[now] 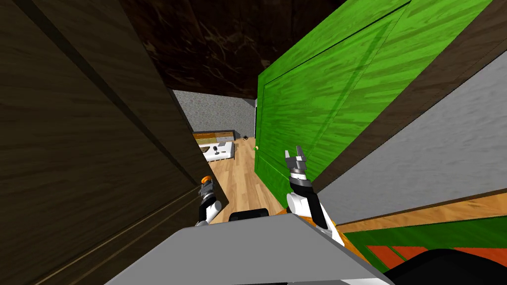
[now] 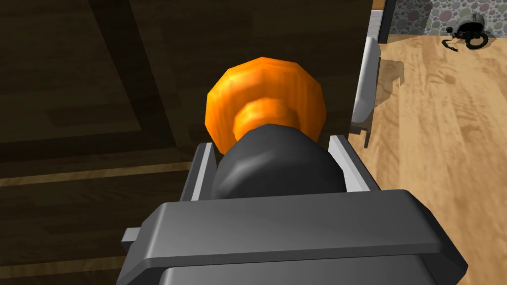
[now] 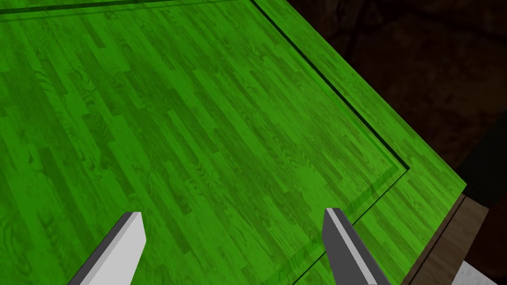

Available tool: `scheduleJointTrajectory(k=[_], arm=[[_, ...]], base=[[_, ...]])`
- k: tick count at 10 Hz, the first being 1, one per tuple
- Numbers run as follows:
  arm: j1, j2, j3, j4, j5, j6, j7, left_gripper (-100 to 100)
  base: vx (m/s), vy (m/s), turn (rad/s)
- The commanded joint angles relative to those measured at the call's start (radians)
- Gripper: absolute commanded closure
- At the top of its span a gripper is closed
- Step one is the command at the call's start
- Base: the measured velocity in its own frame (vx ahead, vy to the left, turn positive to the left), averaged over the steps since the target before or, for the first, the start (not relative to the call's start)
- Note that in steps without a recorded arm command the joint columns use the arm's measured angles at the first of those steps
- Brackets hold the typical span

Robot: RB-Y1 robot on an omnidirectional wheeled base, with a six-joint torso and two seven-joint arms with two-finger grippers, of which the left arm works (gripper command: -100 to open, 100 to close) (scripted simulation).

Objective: Push the door open

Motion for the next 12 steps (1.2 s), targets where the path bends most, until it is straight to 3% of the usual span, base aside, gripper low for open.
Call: scheduleJointTrajectory(k=[1,3,4,5,8,12], arm=[[0.014,-0.003,0.032,-0.022,0.01,-0.007,-0.012,100],[0.023,-0.014,0.054,-0.034,0.017,-0.006,-0.019,100],[0.031,-0.014,0.048,-0.048,0.017,0.011,-0.027,100],[0.03,-0.007,0.088,-0.043,0.017,0.007,-0.026,100],[0.029,0.0,0.137,-0.036,0.015,0.004,-0.026,100],[0.026,0.011,0.227,-0.023,0.012,-0.001,-0.025,100]], base=[[0.224,-0.02,0.037],[0.204,-0.006,0.035],[0.078,0.014,0.016],[0.066,0.027,-0.114],[0.082,0.041,-0.09],[0.076,0.044,-0.099]])
